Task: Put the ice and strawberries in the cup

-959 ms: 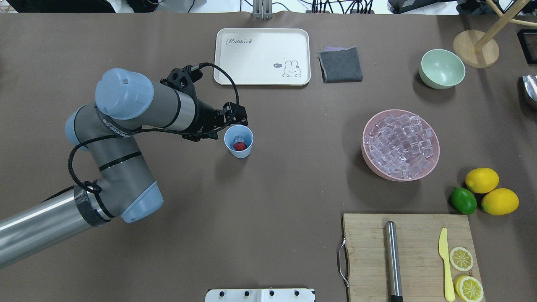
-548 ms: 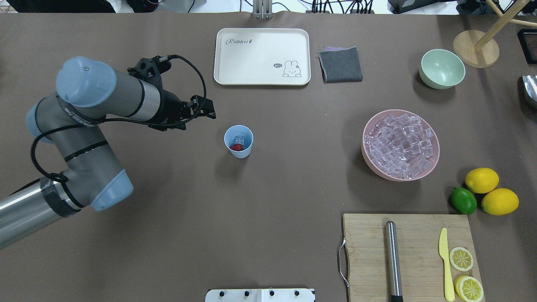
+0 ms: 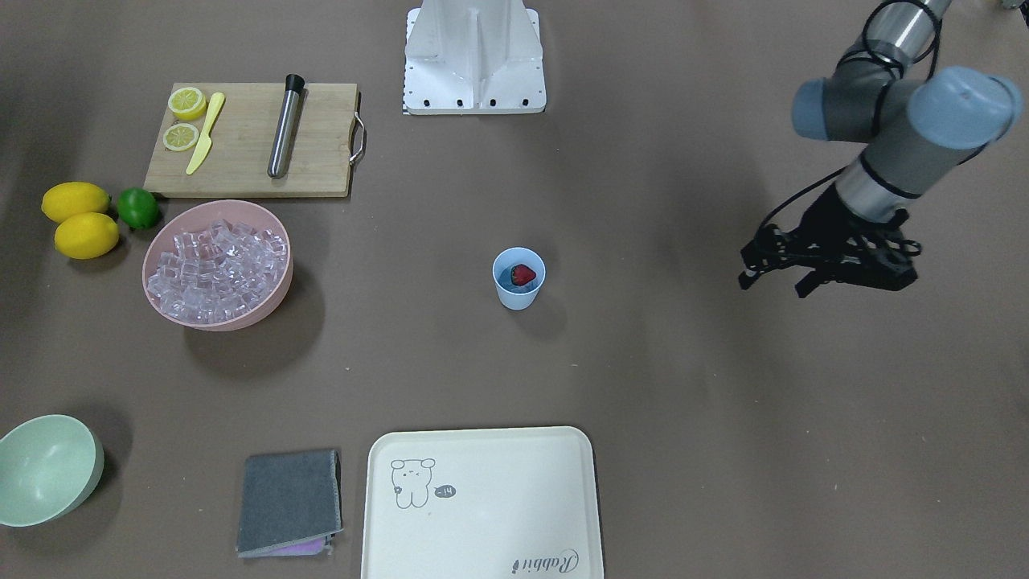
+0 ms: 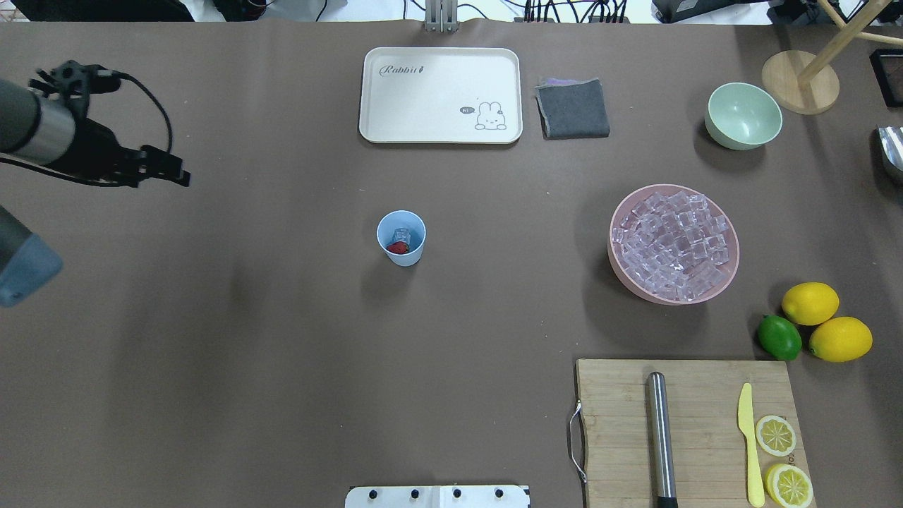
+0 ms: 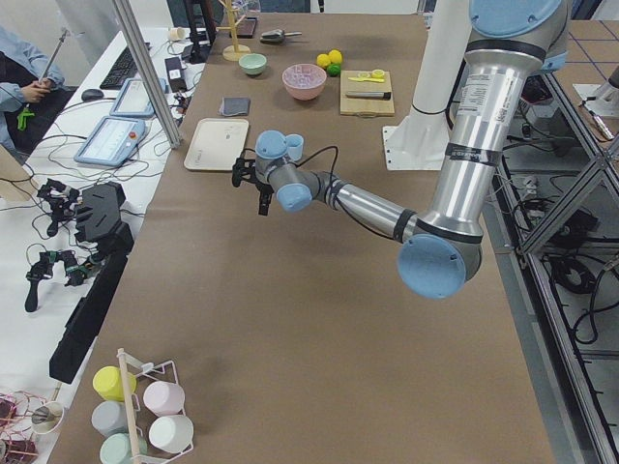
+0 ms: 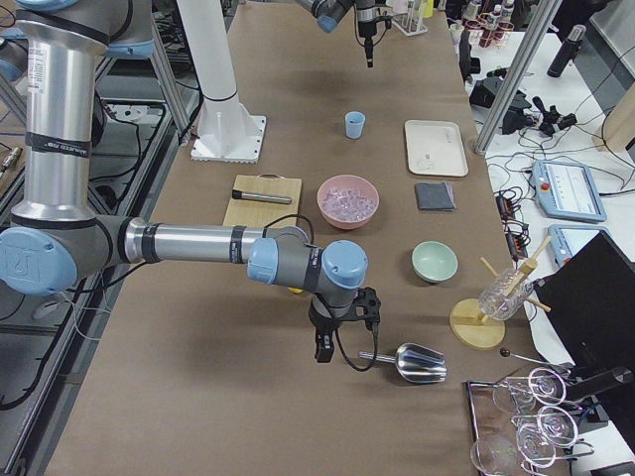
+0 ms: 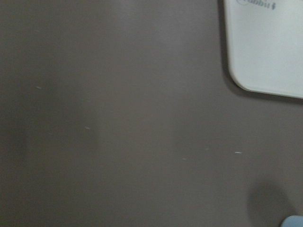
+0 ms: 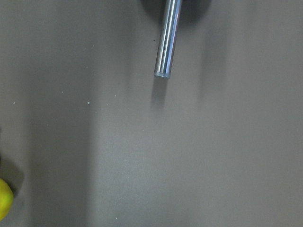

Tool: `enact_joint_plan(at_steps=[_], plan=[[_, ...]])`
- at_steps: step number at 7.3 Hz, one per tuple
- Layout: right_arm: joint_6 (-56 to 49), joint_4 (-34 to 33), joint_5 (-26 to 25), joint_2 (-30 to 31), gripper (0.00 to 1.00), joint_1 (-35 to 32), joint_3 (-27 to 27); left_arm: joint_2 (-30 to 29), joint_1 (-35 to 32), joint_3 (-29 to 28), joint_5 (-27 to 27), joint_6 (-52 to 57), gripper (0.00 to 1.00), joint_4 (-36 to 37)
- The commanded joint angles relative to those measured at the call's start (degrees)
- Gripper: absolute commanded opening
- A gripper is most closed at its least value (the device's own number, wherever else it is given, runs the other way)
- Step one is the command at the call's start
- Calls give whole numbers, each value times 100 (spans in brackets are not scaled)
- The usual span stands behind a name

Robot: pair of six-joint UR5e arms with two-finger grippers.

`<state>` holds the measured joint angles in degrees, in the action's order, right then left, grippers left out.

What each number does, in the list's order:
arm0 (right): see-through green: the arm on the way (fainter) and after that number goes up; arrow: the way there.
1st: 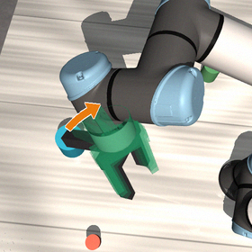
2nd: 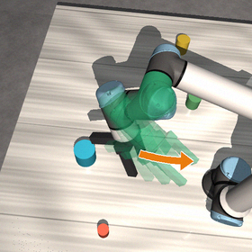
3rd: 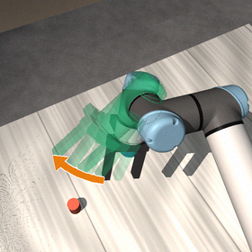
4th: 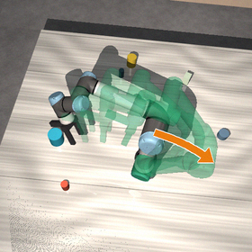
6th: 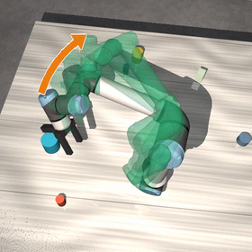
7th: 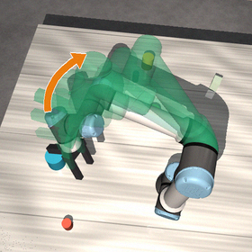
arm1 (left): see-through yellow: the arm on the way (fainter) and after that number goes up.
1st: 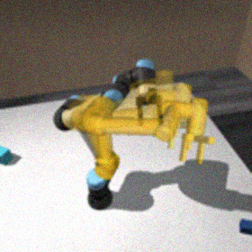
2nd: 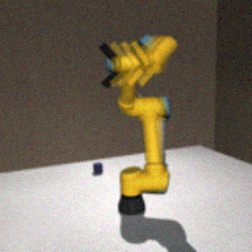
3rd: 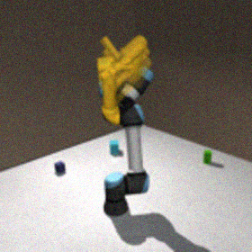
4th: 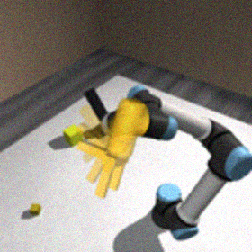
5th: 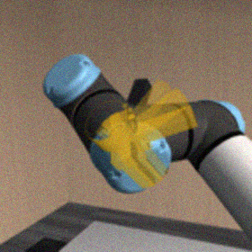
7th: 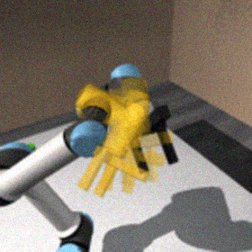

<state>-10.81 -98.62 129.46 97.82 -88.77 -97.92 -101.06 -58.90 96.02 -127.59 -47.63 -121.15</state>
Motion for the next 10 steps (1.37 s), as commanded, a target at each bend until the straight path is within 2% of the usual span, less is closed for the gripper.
enact_joint_plan(at_steps=[1, 3, 4, 5, 7, 8, 9, 10], plan=[[9, 0, 0, -9, 100, 0, 1, 297, -1118, 4, -372, 2543, 97, 1349], [9, 0, 0, -9, 100, 0, 18, 324, -1946, 13, -372, 4622, 97, 2880], [9, 0, 0, -9, 100, 0, 36, 342, -2237, -48, -346, 5206, 98, 3252], [9, 0, 0, -9, 100, 0, 45, 812, -2361, -205, -337, 5725, 98, 3343], [0, 0, 0, -9, 100, 0, 45, 1420, -2922, -355, -389, 5967, 98, 3265], [0, 0, 0, 0, 100, 0, 45, 1449, -3560, -365, -390, 5967, 97, 3334], [0, 0, 0, 0, 100, 0, 36, 1554, -3662, -574, -424, 5906, 98, 3274], [0, 9, 0, -9, 100, 0, 45, 1555, -3681, -506, -425, 5906, 98, 3274]])
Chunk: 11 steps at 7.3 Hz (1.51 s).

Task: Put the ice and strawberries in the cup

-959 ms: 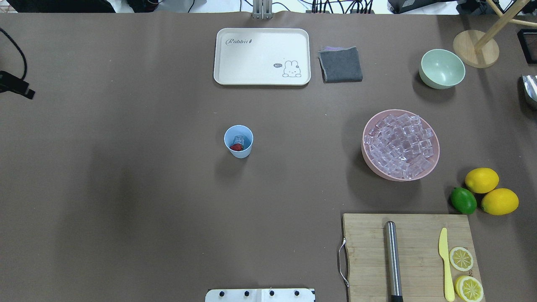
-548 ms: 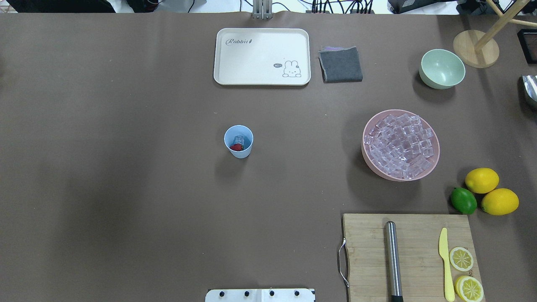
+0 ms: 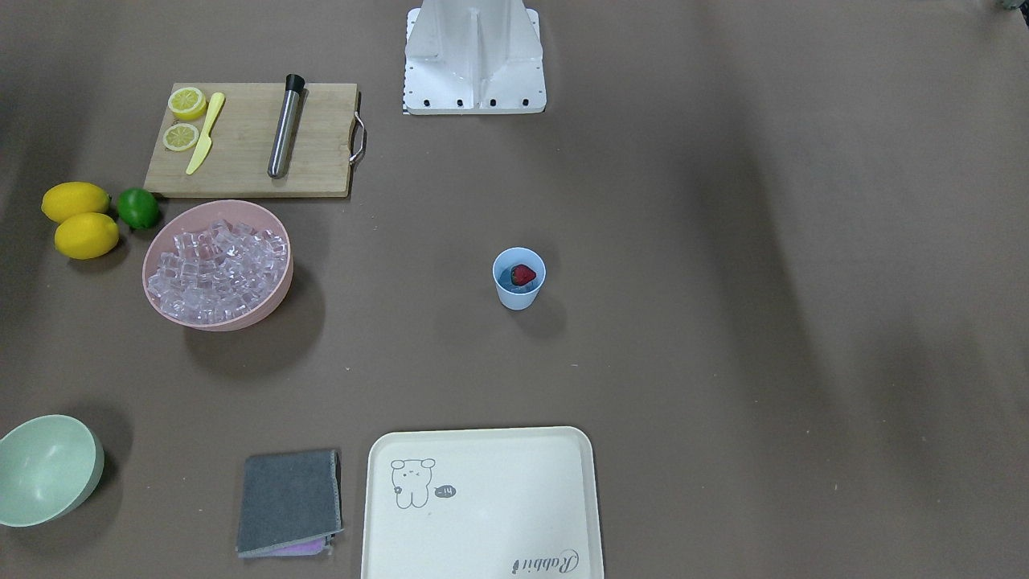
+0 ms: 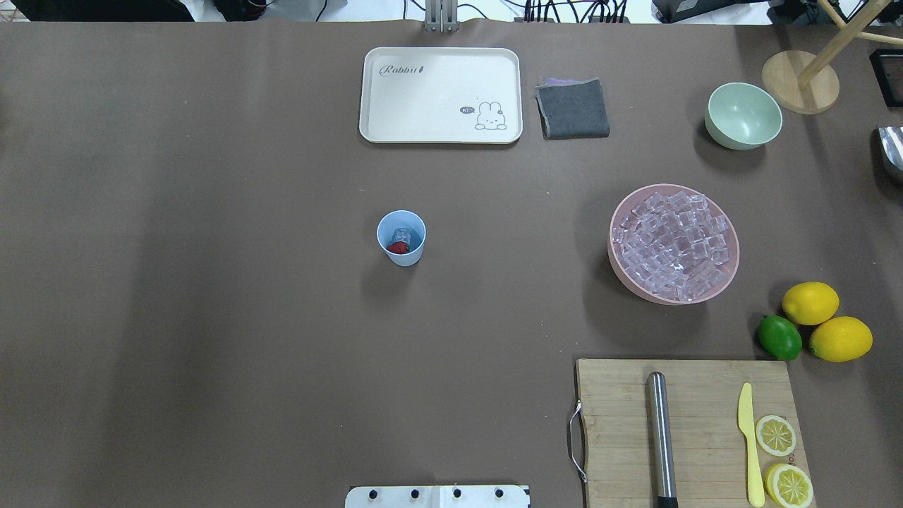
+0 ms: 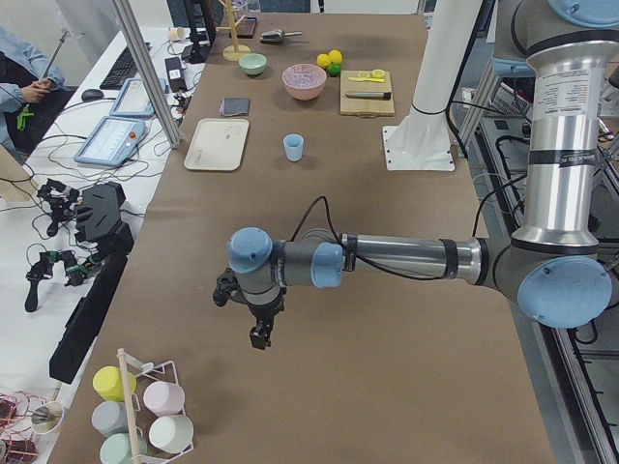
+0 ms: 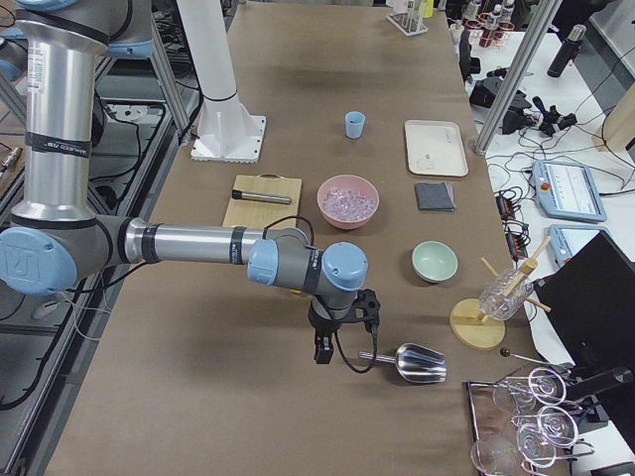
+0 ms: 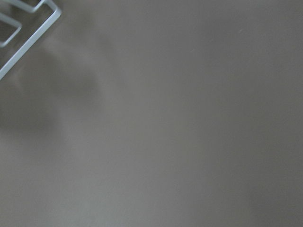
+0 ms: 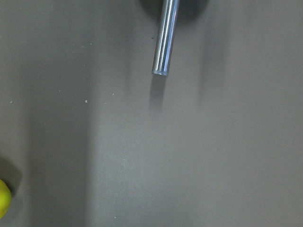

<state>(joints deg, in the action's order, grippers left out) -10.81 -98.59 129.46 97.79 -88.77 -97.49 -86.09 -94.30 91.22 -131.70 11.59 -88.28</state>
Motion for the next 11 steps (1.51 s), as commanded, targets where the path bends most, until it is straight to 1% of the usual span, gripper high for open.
enact_joint_plan(at_steps=[1, 4, 7, 11], plan=[[0, 7, 0, -5, 100, 0, 2, 40, -141, -34, -13, -33, 98, -14], [0, 7, 0, -14, 100, 0, -7, 40, -141, 19, -13, -25, 98, -14], [0, 252, -9, 12, 100, 0, 72, 75, -141, 81, -22, -16, 98, -31], [-18, 253, -9, 47, 100, 0, 73, 119, -141, 45, -22, -16, 97, -23]])
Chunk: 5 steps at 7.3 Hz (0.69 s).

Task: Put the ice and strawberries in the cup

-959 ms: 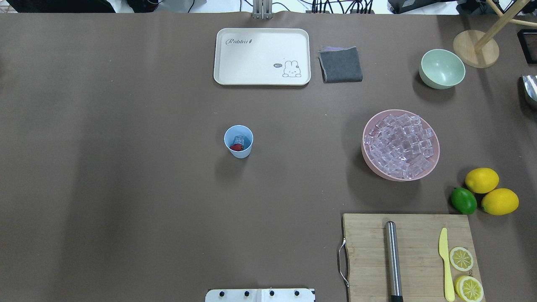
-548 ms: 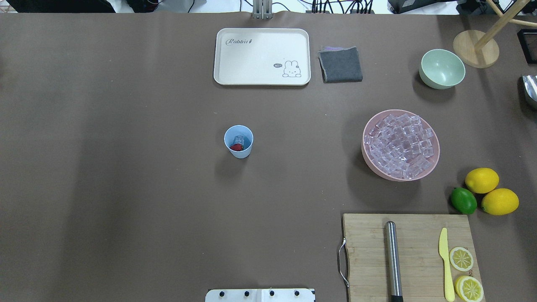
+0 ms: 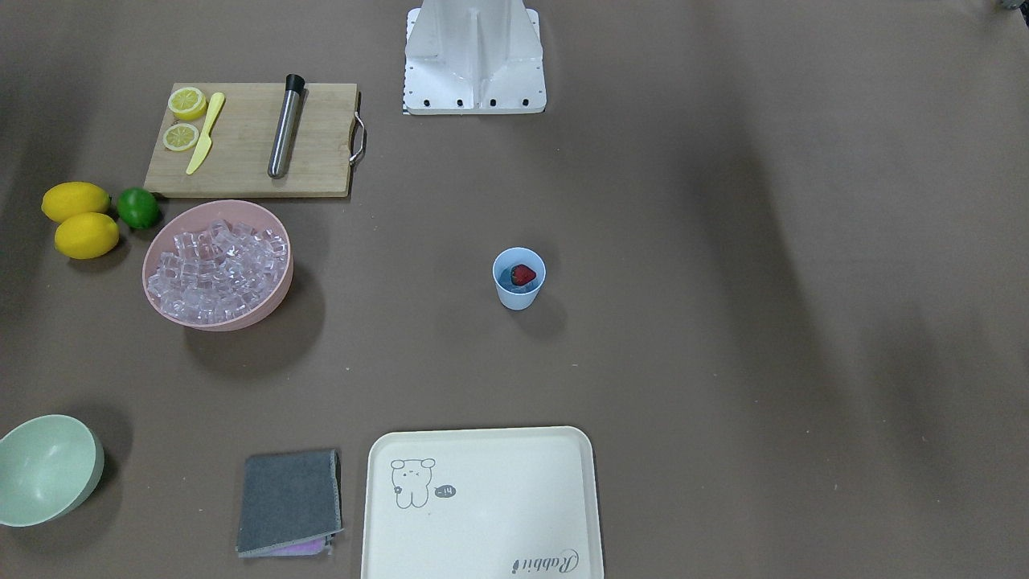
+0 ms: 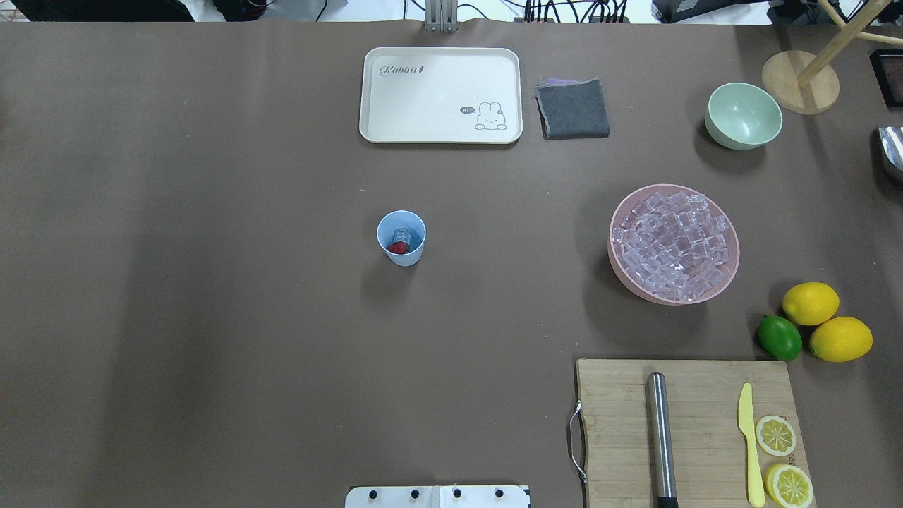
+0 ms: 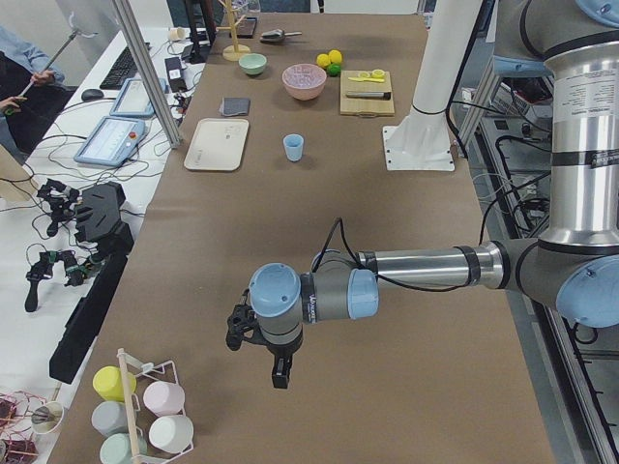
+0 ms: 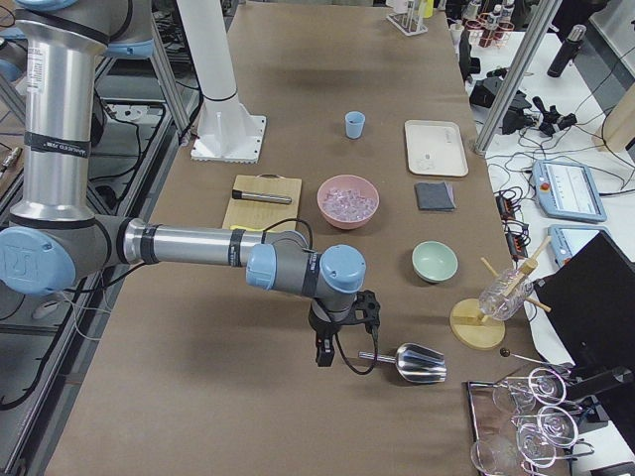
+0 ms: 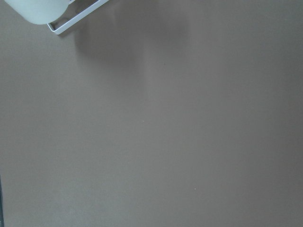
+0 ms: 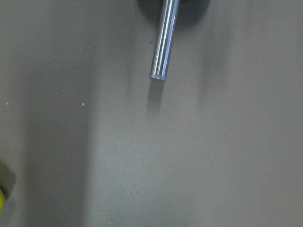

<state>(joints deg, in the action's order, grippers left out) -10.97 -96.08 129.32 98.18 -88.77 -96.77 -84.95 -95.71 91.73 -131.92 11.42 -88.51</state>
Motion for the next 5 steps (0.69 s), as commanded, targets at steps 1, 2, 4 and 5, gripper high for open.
enact_joint_plan(at_steps=[1, 2, 4, 5], plan=[[7, 1, 15, 17, 100, 0, -9, 5, 0, 21, -9, 9, 98, 1], [-2, 1, 15, 26, 100, 0, -18, 5, 0, 12, -218, 9, 98, 9], [25, 1, 15, 26, 100, -9, -9, 66, 0, -5, -290, 9, 98, 1], [25, 1, 15, 17, 100, 0, -9, 84, 0, 3, -290, 9, 98, 1]])
